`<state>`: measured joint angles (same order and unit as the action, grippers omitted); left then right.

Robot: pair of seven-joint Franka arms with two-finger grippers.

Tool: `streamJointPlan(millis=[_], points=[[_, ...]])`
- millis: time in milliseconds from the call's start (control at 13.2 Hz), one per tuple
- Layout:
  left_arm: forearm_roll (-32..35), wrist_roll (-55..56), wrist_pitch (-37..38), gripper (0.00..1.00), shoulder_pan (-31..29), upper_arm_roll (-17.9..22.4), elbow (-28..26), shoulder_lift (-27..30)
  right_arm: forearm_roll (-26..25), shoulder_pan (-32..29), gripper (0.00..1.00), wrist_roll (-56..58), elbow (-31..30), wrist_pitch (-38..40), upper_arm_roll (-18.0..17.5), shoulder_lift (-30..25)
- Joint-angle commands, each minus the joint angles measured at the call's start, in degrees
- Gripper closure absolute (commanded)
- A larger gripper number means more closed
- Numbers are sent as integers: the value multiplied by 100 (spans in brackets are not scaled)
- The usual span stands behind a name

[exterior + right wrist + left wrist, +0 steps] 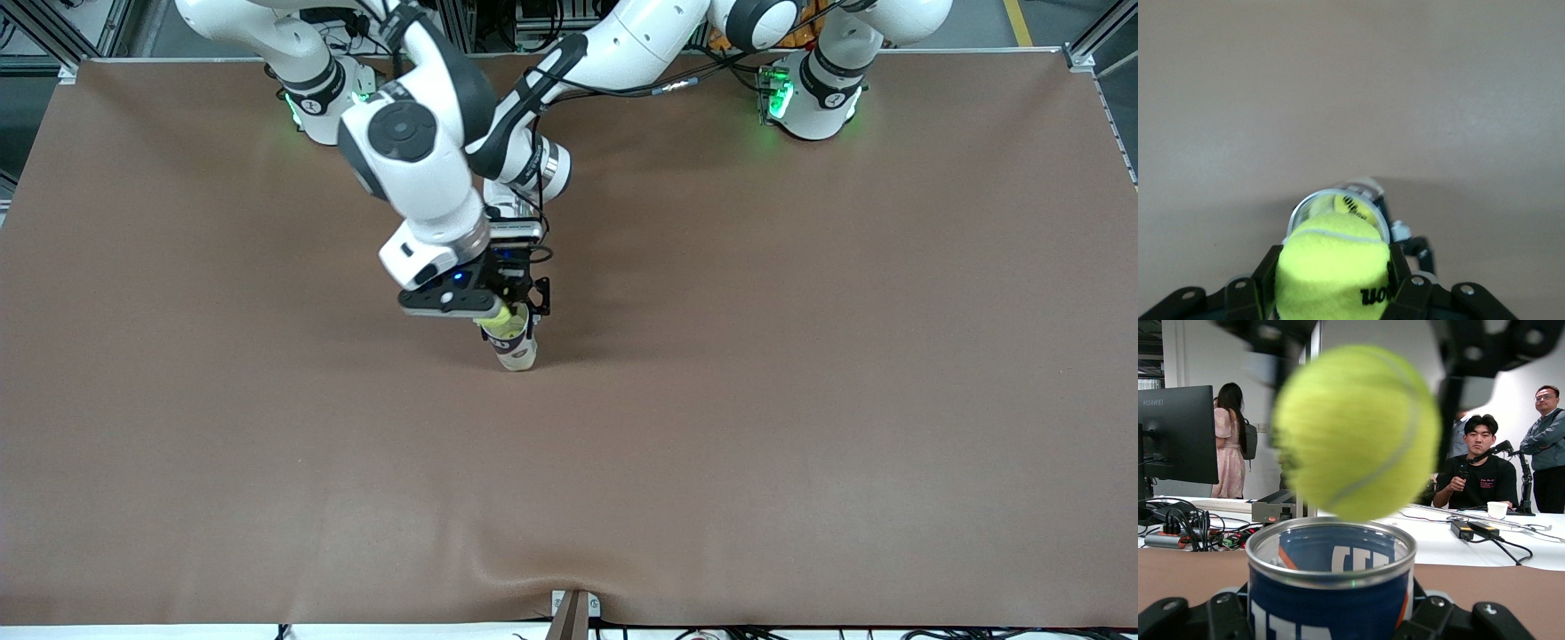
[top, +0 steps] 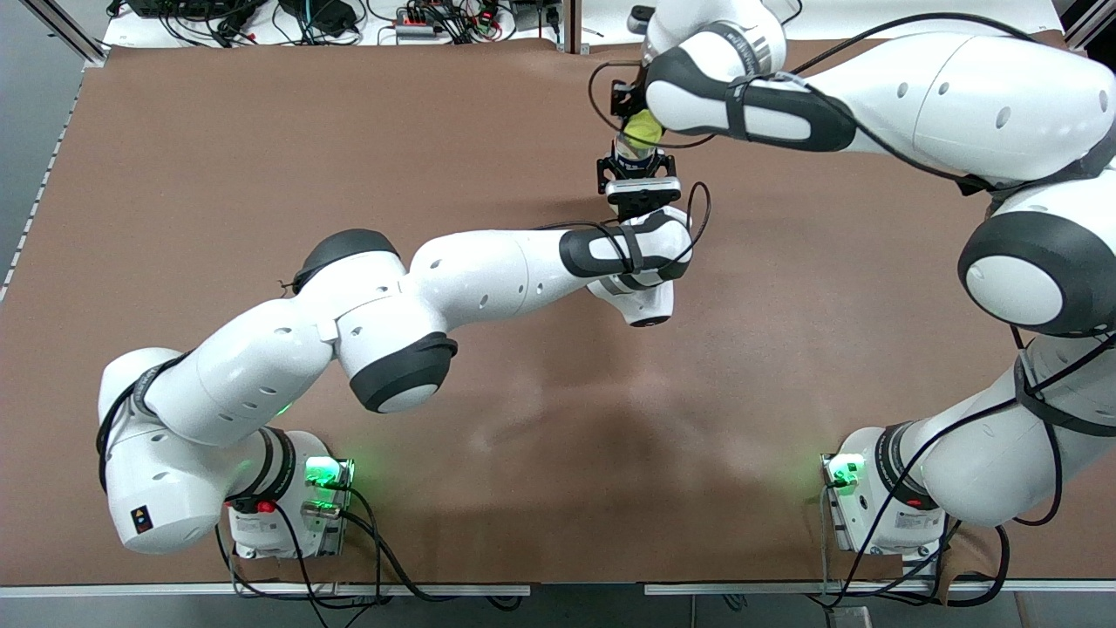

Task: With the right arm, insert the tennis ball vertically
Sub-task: 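Open the right gripper to drop the Wilson ball into the can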

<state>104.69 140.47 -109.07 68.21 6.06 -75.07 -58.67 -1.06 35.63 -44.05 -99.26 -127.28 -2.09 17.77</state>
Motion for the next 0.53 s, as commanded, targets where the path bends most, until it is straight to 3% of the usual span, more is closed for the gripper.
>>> streamJointPlan(millis=[0, 454], points=[[25, 77, 44, 26, 8, 0, 37, 5, -8, 163, 92, -244, 179, 28, 51, 148], [25, 77, 44, 23, 8, 0, 37, 5, -105, 120, 92, -218, 188, -192, 68, 359]])
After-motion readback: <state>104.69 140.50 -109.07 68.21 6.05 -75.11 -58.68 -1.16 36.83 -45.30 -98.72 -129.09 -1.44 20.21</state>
